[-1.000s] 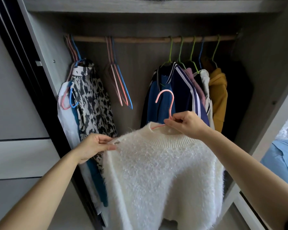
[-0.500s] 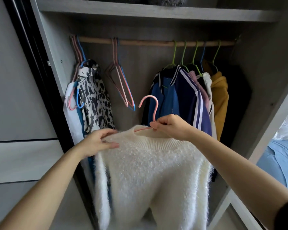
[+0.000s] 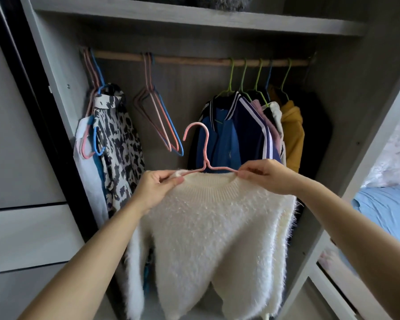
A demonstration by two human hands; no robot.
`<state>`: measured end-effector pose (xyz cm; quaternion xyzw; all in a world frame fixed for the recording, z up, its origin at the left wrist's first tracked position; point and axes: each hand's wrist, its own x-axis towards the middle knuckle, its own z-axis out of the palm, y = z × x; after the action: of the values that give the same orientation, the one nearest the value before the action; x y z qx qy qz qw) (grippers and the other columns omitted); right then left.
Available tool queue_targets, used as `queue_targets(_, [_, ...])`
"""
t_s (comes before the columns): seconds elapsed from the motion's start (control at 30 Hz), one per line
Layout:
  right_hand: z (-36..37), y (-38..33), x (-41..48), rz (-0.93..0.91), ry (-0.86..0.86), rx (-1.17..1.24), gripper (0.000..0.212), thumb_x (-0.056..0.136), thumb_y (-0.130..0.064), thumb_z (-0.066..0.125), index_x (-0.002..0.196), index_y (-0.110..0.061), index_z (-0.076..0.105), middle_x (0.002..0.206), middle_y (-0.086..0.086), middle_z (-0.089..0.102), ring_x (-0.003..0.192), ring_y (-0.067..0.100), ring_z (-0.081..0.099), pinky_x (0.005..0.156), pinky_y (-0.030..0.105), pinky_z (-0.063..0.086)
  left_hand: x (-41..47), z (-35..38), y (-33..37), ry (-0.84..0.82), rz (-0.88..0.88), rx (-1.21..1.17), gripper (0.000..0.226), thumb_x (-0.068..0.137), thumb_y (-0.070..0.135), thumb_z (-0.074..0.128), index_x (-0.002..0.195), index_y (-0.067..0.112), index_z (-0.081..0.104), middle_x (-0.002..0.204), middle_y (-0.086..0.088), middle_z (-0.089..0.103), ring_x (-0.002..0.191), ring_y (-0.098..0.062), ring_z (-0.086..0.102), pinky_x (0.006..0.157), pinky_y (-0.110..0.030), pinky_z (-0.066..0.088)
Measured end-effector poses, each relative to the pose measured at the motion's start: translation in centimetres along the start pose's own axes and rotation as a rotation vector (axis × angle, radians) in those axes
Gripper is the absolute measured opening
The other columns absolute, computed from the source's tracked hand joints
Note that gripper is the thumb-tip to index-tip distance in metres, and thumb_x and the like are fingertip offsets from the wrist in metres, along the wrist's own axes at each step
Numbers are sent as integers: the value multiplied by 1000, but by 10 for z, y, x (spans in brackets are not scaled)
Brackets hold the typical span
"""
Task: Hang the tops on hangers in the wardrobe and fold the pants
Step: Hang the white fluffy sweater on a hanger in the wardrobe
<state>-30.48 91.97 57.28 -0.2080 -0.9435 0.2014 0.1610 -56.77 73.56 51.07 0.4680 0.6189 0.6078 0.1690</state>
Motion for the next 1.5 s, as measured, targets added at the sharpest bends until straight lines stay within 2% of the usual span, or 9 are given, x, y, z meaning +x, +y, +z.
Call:
queue_targets(0.13, [-8, 1, -19, 69, 211, 1, 33, 98, -47, 52, 82, -24, 69, 64, -4, 60, 53, 4, 50, 49, 21, 39, 25, 28, 9, -82, 148, 169, 21, 88, 22, 72, 109, 17, 76, 94, 16, 75, 81, 12, 60, 73, -8, 45])
queue_targets(0.37, [-58, -27, -31, 222, 220, -106, 46, 96, -56, 51, 77, -18, 70, 70, 4, 64, 63, 17, 57, 61, 30, 48, 76, 79, 19, -109, 280, 198, 25, 94, 26, 65, 117, 19, 73, 104, 11, 74, 94, 4, 63, 82, -23, 49])
queue_targets(0.63, [-77, -13, 22, 372, 109, 437, 27, 89, -47, 69, 90, -22, 79, 82, -7, 76, 72, 2, 71, 59, 15, 51, 146, 90, 20, -164, 202, 360, 25, 95, 33, 63, 113, 19, 74, 90, 0, 75, 80, 1, 61, 68, -25, 45])
queue_targets(0.83, [-78, 8, 92, 303, 173, 600, 23, 91, -36, 71, 71, -27, 78, 70, -20, 73, 63, -4, 69, 49, 9, 49, 223, 78, 40, -121, 176, 861, 24, 96, 35, 58, 102, 19, 74, 99, -11, 72, 97, -31, 66, 66, -32, 38])
queue_targets(1.1, [-123, 5, 176, 226, 403, 709, 26, 87, -33, 73, 99, -10, 77, 82, 4, 77, 70, 15, 75, 55, 25, 60, 325, 71, 97, 85, 243, 883, 40, 103, 41, 42, 118, 16, 69, 124, -16, 66, 114, -33, 62, 85, -35, 47])
queue_targets(1.2, [-109, 9, 202, 230, 426, 742, 29, 90, -29, 69, 98, -2, 76, 91, 15, 76, 81, 28, 74, 73, 40, 60, 350, 79, 91, 67, 238, 753, 34, 102, 36, 48, 117, 14, 69, 123, -14, 67, 115, -26, 62, 81, -26, 43])
queue_targets(1.3, [-82, 24, 219, 241, 364, 444, 30, 91, -36, 65, 90, -8, 76, 88, 9, 76, 77, 19, 70, 73, 24, 53, 353, 85, 65, -58, 139, 736, 37, 99, 37, 49, 118, 13, 69, 125, -15, 66, 116, -27, 61, 90, -28, 47])
queue_targets(1.4, [-57, 38, 227, 187, 339, 57, 28, 96, -28, 55, 94, -4, 69, 97, 17, 72, 96, 34, 64, 77, 36, 46, 351, 77, 39, -54, 120, 735, 36, 100, 19, 47, 132, 9, 60, 138, -15, 57, 127, -28, 54, 106, -31, 40])
queue_targets(1.5, [-49, 49, 227, 179, 407, 7, 24, 100, -26, 51, 104, -6, 64, 101, 16, 70, 98, 36, 63, 76, 37, 46, 360, 68, 38, -31, 142, 713, 37, 100, 9, 43, 134, 13, 59, 140, -11, 56, 128, -27, 52, 106, -29, 38])
